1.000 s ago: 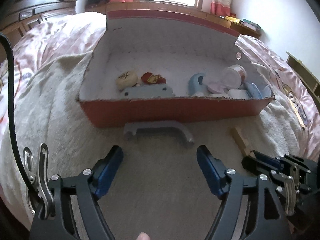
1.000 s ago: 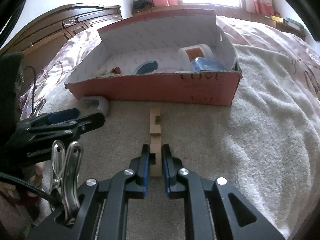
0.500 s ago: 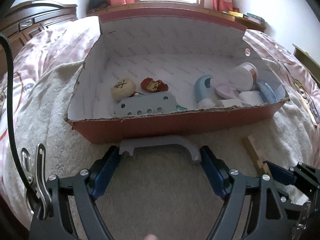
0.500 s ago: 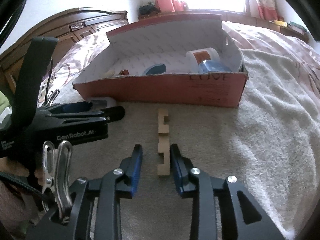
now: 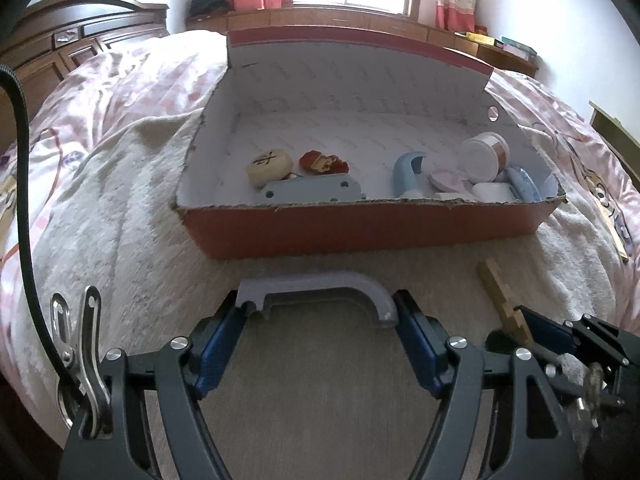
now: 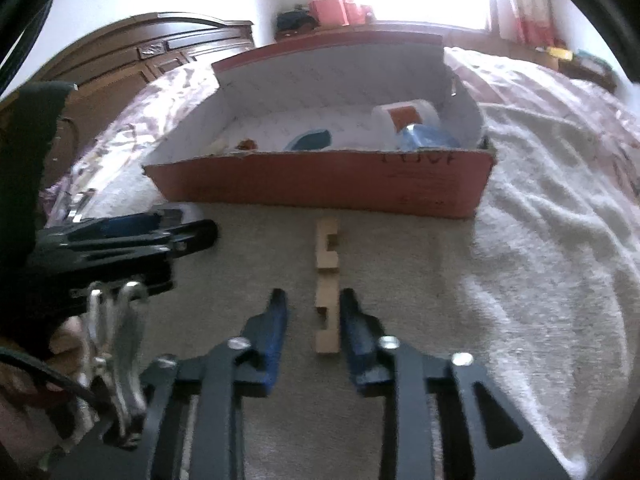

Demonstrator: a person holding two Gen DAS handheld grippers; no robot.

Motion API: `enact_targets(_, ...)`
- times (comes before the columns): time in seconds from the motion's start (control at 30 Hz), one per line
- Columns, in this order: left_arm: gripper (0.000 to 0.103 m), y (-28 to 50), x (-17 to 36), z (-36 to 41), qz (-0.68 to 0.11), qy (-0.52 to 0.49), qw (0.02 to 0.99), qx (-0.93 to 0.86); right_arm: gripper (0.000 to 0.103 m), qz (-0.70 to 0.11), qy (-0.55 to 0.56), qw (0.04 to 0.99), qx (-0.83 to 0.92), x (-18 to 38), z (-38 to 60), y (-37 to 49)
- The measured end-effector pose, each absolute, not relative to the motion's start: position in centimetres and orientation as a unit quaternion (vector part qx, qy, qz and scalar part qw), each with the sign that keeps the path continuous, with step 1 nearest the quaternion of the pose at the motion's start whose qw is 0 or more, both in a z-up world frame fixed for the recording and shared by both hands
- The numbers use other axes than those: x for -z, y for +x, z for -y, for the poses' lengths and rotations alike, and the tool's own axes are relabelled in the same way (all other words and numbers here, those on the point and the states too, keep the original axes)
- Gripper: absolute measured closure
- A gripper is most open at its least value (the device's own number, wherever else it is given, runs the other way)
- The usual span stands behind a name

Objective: Organize rigid objects
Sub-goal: 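Carry both items into the box and open both grippers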

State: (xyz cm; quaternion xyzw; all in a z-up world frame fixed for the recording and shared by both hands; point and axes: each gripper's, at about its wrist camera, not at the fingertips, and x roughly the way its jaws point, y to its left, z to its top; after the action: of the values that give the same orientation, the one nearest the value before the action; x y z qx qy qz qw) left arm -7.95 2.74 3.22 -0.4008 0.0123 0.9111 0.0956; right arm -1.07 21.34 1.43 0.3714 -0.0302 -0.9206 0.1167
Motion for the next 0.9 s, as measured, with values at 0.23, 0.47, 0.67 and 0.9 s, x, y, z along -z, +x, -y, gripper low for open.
enact_targets(0.23, 0.027, -7.0, -4.2, -1.9, -0.004, -0.395, 0.086, -0.915, 0.092, 0.065, 0.375, 0.127, 0.916, -1.8, -22.6, -1.0)
enact_targets(0.47, 0.027, -6.4, -6.0, -1.5, 0.002, -0.378, 0.086, -0.922, 0.092, 0.064, 0.339, 0.158, 0.925, -4.1, -22.3, 0.1)
enact_targets(0.67, 0.027, -7.3, -8.3, -2.0, -0.009, -0.353, 0.092, -0.931, 0.092, 0.059, 0.31, 0.162, 0.935, -7.3, -22.7, -0.8)
enact_targets(0.9, 0.027, -9.9, -9.8, -3.0, -0.014, -0.339, 0.094, -0.936, 0.092, 0.057, 0.312, 0.146, 0.937, -8.9, -23.2, -4.0)
